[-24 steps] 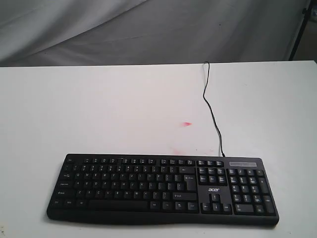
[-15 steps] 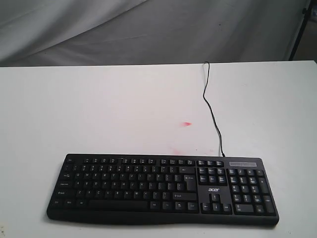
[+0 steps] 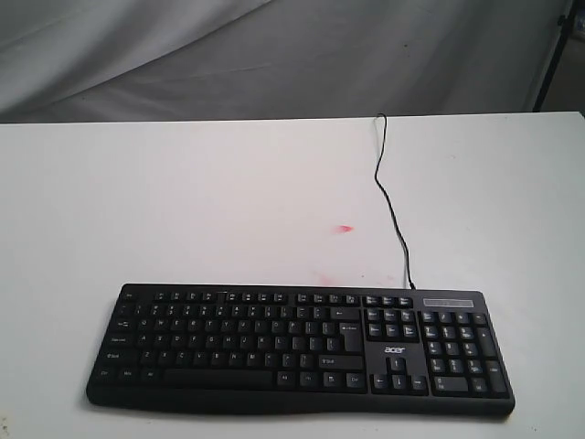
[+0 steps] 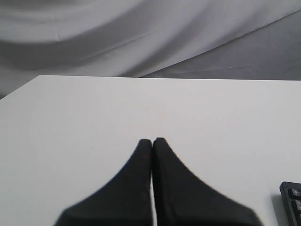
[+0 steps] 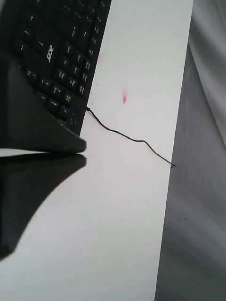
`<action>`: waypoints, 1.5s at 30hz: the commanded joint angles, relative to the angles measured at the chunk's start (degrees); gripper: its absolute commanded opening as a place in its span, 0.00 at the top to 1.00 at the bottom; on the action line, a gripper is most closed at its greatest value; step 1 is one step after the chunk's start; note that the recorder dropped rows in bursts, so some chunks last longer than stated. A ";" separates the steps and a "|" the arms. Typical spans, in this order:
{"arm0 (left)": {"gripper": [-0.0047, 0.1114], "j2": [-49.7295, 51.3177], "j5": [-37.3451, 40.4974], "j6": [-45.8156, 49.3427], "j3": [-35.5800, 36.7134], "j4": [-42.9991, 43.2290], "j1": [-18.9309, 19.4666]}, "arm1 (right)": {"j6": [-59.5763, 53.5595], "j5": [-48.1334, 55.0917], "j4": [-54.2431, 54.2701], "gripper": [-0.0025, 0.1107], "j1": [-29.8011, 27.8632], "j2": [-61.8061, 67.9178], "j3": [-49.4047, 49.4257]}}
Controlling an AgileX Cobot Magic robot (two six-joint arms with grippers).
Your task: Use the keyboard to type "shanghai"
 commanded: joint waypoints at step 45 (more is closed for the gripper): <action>0.95 -0.29 -0.36 -0.07 0.29 -0.04 -0.21 | 0.66 -53.32 -0.47 0.98 -0.12 -0.13 0.23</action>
